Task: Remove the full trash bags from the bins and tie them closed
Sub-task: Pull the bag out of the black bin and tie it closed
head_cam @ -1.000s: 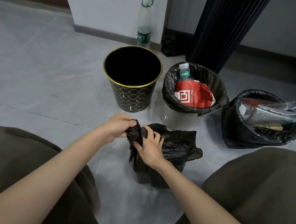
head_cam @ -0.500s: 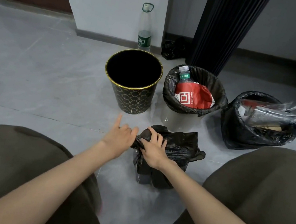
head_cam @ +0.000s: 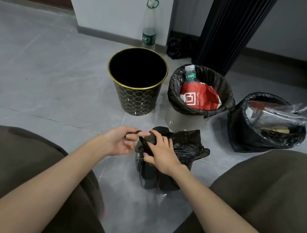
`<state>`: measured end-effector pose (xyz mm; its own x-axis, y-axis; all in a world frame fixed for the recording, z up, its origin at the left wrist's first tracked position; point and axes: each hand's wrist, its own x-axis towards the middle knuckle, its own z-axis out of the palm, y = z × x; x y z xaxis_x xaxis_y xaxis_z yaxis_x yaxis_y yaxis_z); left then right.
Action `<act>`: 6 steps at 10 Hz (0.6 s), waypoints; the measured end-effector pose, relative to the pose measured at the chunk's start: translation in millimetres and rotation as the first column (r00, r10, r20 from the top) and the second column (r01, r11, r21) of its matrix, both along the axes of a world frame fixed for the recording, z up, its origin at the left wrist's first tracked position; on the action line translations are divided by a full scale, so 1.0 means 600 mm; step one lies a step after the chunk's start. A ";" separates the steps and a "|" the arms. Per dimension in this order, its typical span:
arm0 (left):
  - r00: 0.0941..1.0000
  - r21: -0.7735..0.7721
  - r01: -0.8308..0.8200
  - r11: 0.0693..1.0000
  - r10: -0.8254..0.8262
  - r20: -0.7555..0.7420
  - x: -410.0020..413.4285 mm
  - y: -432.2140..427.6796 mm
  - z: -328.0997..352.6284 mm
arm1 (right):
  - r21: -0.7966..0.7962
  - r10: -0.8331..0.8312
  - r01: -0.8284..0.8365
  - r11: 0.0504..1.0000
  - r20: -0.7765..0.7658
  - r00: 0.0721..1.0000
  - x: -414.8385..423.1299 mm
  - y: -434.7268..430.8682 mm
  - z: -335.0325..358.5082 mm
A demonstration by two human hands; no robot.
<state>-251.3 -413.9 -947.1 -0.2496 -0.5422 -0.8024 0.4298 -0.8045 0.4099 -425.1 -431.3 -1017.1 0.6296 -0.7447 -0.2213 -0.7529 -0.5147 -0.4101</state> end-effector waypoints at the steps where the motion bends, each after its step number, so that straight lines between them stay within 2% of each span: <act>1: 0.969 -0.128 -0.019 0.992 0.050 0.243 -0.013 0.000 -0.003 | 0.065 -0.052 0.050 0.997 0.033 0.998 0.003 0.001 -0.001; 2: 0.110 0.068 0.712 0.699 -0.206 0.972 -0.016 0.017 -0.012 | 0.106 -0.108 0.105 0.989 0.021 0.994 0.006 0.000 0.000; 3: -0.552 0.487 0.791 0.370 0.091 0.829 -0.021 0.035 -0.019 | 0.067 -0.097 0.098 0.993 -0.019 0.995 0.007 -0.001 0.001; 4: -0.292 0.306 0.843 0.442 -0.102 0.951 -0.021 0.023 -0.010 | 0.054 -0.093 0.095 0.994 -0.041 0.995 0.009 0.001 -0.002; 5: 0.418 -0.085 0.646 0.759 -0.258 0.871 -0.024 0.010 -0.003 | 0.088 -0.097 0.099 0.991 -0.032 0.995 0.011 0.006 -0.005; 6: 0.756 -0.191 0.368 0.910 -0.173 0.632 -0.033 0.009 0.006 | 0.119 -0.090 0.093 0.989 -0.031 0.995 0.006 0.007 -0.007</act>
